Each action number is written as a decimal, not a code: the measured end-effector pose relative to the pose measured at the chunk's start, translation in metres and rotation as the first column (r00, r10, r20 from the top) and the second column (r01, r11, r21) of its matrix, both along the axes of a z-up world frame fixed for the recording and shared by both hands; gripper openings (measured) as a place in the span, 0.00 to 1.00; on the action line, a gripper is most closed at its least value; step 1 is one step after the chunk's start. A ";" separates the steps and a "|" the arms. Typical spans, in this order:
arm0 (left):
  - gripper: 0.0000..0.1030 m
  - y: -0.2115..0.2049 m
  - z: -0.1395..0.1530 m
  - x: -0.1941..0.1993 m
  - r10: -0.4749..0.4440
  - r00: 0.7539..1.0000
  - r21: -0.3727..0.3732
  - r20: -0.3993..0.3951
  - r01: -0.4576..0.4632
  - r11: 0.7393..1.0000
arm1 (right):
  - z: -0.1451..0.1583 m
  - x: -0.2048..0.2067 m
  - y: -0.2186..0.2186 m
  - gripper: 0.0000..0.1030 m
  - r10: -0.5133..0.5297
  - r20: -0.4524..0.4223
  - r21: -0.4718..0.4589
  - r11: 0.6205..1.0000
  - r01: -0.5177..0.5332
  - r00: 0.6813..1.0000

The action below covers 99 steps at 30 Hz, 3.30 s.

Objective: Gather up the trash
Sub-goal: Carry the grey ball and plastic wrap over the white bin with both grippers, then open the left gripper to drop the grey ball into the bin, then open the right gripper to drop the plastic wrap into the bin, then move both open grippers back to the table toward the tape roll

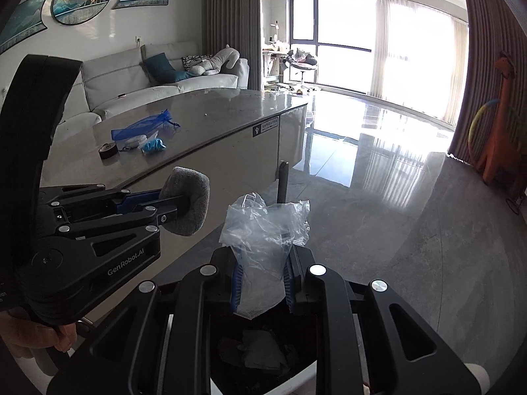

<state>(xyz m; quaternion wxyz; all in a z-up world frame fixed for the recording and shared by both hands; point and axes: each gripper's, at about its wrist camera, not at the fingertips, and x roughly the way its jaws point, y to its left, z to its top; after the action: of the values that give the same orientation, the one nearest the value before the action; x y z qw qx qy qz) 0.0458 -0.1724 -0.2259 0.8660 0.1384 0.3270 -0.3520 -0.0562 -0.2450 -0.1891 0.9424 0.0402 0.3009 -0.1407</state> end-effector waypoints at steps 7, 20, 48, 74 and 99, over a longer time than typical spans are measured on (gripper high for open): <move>0.13 -0.006 -0.021 0.001 -0.013 0.999 0.048 -0.049 0.015 0.999 | -0.015 -0.007 -0.002 0.21 -0.018 -0.032 0.005 1.000 0.019 0.999; 0.13 -0.029 -0.052 -0.005 -0.057 0.989 0.140 -0.138 0.077 0.987 | -0.032 -0.012 -0.015 0.21 -0.046 -0.062 0.009 0.999 0.047 0.997; 0.95 -0.007 -0.010 0.004 0.166 0.975 0.175 0.147 -0.191 0.966 | -0.042 -0.006 -0.019 0.22 -0.034 -0.081 0.048 0.998 0.038 0.996; 0.95 0.016 -0.001 0.035 0.259 0.964 0.093 0.052 -0.263 0.960 | -0.042 0.008 -0.009 0.95 -0.023 -0.103 0.046 0.999 0.028 0.994; 0.95 0.126 0.074 0.133 0.557 0.828 -0.020 0.069 -0.557 0.831 | 0.051 0.129 0.051 0.95 0.251 0.132 -0.082 0.967 -0.241 0.959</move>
<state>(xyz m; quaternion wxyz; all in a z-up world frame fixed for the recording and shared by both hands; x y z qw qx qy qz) 0.1791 -0.0461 -0.1519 0.9421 0.0503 0.3219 -0.0793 0.0725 -0.1939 -0.1377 0.9722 -0.0185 0.2315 -0.0290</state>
